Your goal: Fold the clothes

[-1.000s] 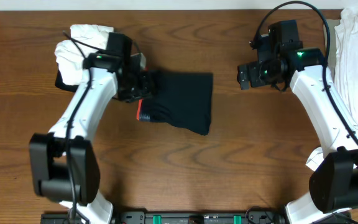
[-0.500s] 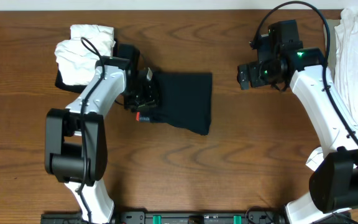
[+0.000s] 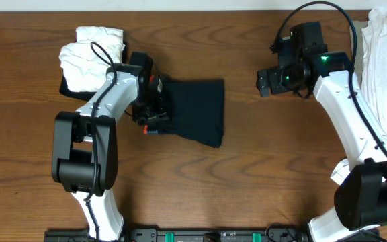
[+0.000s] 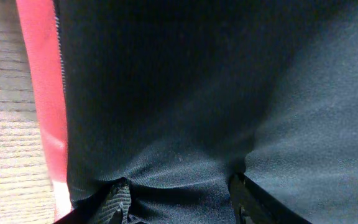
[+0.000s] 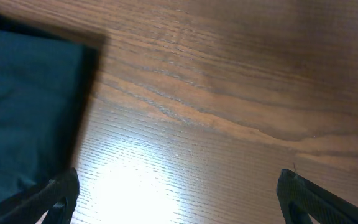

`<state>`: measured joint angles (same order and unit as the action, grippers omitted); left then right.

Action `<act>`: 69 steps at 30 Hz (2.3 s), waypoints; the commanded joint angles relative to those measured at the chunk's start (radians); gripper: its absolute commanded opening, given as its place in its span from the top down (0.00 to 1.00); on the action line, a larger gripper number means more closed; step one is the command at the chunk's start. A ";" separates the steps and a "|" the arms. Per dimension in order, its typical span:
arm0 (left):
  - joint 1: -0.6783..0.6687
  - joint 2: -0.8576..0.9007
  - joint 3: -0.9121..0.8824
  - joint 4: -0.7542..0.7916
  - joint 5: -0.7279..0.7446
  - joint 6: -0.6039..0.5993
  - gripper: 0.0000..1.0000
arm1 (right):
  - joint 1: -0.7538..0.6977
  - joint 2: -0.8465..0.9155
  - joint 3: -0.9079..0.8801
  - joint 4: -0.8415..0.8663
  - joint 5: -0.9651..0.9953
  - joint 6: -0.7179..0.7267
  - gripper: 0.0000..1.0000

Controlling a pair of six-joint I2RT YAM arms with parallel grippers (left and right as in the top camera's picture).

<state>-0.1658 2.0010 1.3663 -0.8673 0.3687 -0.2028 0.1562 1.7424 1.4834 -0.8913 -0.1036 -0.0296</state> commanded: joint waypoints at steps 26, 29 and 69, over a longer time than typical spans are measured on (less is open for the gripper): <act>0.003 0.039 0.075 0.288 -0.023 -0.019 0.45 | -0.005 0.006 -0.008 0.001 0.002 0.014 0.01; 0.003 0.053 0.075 0.311 -0.022 -0.019 0.45 | -0.005 0.006 -0.008 0.001 0.002 0.014 0.01; 0.007 0.035 0.054 -0.009 -0.251 -0.039 0.04 | -0.005 0.006 -0.008 0.001 0.002 0.014 0.01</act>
<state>-0.1638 2.0029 1.4326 -0.8764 0.1402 -0.2207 0.1562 1.7432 1.4826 -0.8921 -0.1036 -0.0296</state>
